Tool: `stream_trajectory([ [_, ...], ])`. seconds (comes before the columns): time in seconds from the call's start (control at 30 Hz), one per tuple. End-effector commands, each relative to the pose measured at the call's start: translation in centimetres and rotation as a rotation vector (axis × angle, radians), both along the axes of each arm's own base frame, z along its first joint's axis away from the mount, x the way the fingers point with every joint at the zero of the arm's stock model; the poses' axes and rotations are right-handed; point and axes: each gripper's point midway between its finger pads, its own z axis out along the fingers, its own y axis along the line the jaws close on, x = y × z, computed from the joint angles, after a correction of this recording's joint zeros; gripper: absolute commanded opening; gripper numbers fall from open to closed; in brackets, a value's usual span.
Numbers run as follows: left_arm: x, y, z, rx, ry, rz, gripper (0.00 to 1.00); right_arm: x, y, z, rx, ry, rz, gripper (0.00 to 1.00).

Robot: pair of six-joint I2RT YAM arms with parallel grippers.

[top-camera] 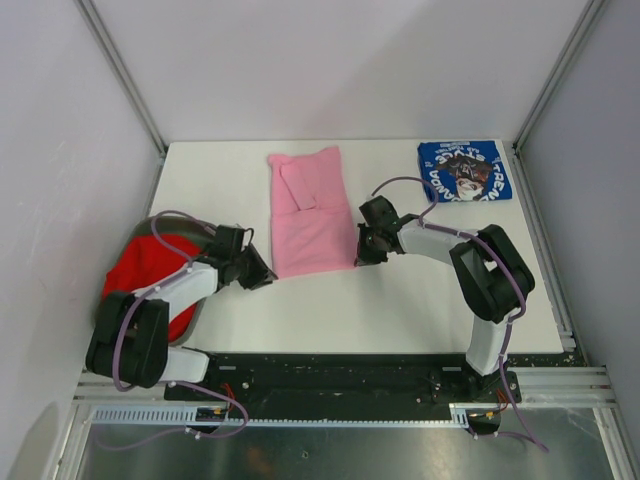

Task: Fold and stack the t-shirts
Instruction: Grab one side of the 2/3 rectangular tshirt with both arms

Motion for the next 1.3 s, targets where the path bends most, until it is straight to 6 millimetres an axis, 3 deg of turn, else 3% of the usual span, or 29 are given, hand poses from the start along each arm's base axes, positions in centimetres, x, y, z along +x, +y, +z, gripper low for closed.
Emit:
stream_trajectory([
  [0.0, 0.7, 0.1, -0.2, 0.003, 0.004, 0.013, 0.27, -0.9, -0.7, -0.4, -0.037, 0.016, -0.006, 0.00],
  [0.37, 2.0, -0.4, -1.0, -0.004, 0.011, -0.001, 0.31, -0.9, -0.6, -0.5, -0.034, 0.018, -0.006, 0.00],
  [0.93, 2.7, -0.7, -1.5, -0.007, 0.019, -0.006, 0.26, -0.8, -0.6, -0.8, -0.033, 0.021, -0.004, 0.00],
  [1.07, 2.8, -0.7, -1.6, -0.006, 0.019, -0.002, 0.21, -0.8, -0.6, -0.9, -0.033, 0.022, -0.003, 0.00],
  [1.2, 2.3, -0.8, -1.7, -0.014, 0.030, -0.002, 0.03, -1.0, -0.6, -0.9, -0.036, 0.026, 0.003, 0.00],
  [1.27, 1.7, -0.9, -1.7, -0.022, 0.033, -0.004, 0.01, -1.2, -0.6, -0.7, -0.028, 0.024, 0.005, 0.00],
])
